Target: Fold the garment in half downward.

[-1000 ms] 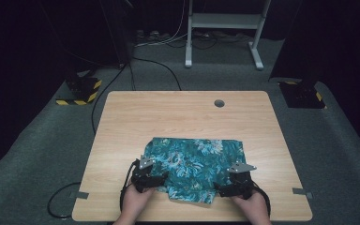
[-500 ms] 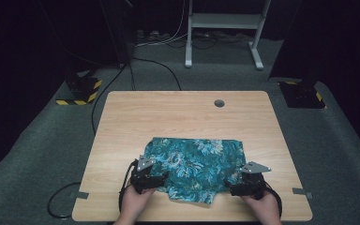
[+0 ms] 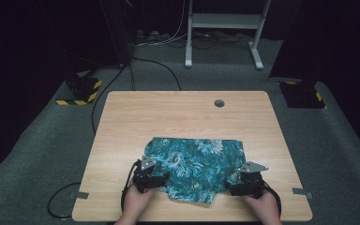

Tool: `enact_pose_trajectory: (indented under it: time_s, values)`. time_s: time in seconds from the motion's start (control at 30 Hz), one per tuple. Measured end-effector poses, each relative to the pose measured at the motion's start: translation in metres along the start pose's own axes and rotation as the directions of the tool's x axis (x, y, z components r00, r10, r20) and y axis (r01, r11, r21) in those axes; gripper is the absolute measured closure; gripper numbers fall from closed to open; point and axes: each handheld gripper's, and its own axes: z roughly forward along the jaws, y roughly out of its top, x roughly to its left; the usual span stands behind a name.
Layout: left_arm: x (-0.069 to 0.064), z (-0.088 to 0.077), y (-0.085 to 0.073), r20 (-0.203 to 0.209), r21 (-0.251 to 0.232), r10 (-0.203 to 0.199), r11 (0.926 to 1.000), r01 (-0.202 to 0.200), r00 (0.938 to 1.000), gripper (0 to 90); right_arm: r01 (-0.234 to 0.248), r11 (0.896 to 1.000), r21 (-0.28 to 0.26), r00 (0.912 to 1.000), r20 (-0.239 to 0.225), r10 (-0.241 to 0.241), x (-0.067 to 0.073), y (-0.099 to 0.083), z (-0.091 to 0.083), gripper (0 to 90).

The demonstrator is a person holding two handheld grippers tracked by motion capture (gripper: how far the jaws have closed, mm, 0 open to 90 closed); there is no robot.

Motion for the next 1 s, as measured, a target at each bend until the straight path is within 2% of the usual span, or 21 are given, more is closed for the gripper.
enact_pose_trajectory:
  time_s: [0.27,0.37,0.5,0.7,1.0]
  values:
    - [0.009,0.016,0.016,-0.034,0.013,0.029,0.9995,-0.029,0.999,25.2,-0.015,1.0,0.002,0.9998,0.013,0.015,-0.017,0.014,0.015,6.4]
    - [0.012,0.021,0.021,-0.032,0.019,0.02,0.9996,-0.019,0.9993,24.9,-0.022,1.0,0.011,0.9996,0.018,0.022,-0.022,0.019,0.019,6.3]
    - [0.014,0.022,0.023,-0.008,0.02,0.001,0.9998,-0.001,1.0,21.5,-0.036,0.999,0.019,0.9991,0.022,0.035,-0.023,0.023,0.021,5.6]
    - [0.015,0.015,0.02,0.029,-0.012,0.007,0.9999,-0.007,0.9996,13.3,-0.038,0.999,-0.031,0.9992,0.011,0.039,-0.017,0.023,0.014,4.1]
    - [0.023,-0.01,0.013,0.045,-0.075,0.029,0.9968,-0.025,0.9986,7.9,-0.045,0.994,-0.098,0.9988,0.013,0.046,-0.012,0.017,0.001,1.2]
